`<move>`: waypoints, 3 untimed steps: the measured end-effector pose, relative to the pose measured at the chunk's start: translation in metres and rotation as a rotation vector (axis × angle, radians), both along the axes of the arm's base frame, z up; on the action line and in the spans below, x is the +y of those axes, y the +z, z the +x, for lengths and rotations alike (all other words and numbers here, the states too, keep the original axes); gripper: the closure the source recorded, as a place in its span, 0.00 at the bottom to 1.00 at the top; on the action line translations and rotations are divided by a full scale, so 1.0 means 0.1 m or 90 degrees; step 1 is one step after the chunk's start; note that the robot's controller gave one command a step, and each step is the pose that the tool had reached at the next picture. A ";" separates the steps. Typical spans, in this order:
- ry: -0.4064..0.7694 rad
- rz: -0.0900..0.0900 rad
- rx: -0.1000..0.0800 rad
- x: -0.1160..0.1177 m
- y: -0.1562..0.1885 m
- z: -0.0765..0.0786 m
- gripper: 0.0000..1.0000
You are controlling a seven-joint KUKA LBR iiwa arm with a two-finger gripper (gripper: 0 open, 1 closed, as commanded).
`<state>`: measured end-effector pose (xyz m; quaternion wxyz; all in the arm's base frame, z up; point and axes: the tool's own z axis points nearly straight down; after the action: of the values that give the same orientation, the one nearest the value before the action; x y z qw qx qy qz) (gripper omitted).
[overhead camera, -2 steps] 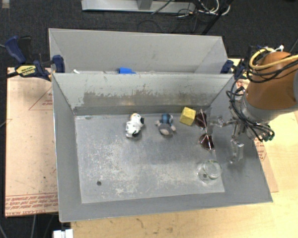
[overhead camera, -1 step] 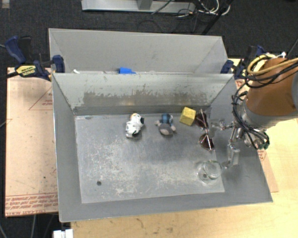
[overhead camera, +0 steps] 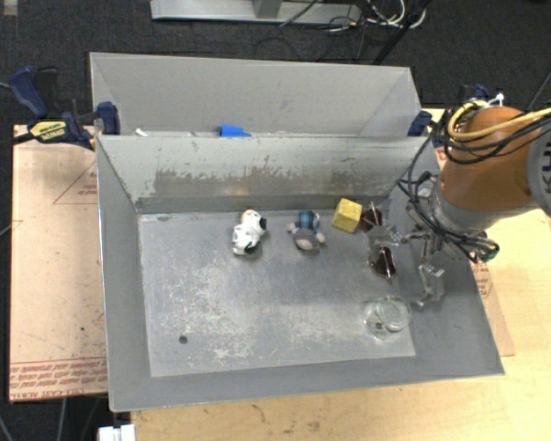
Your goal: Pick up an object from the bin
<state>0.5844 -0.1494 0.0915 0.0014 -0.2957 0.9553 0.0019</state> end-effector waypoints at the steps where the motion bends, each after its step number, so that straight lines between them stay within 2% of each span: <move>1: 0.122 0.003 -0.001 0.03 -0.21 0.18 1.00; 3: 0.122 0.003 -0.001 0.04 -0.21 0.18 1.00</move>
Offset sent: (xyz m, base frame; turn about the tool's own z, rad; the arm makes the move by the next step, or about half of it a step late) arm 0.0000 0.0000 0.0000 0.0000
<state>0.6022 -0.1455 0.0704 0.0024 -0.3856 0.9226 0.0043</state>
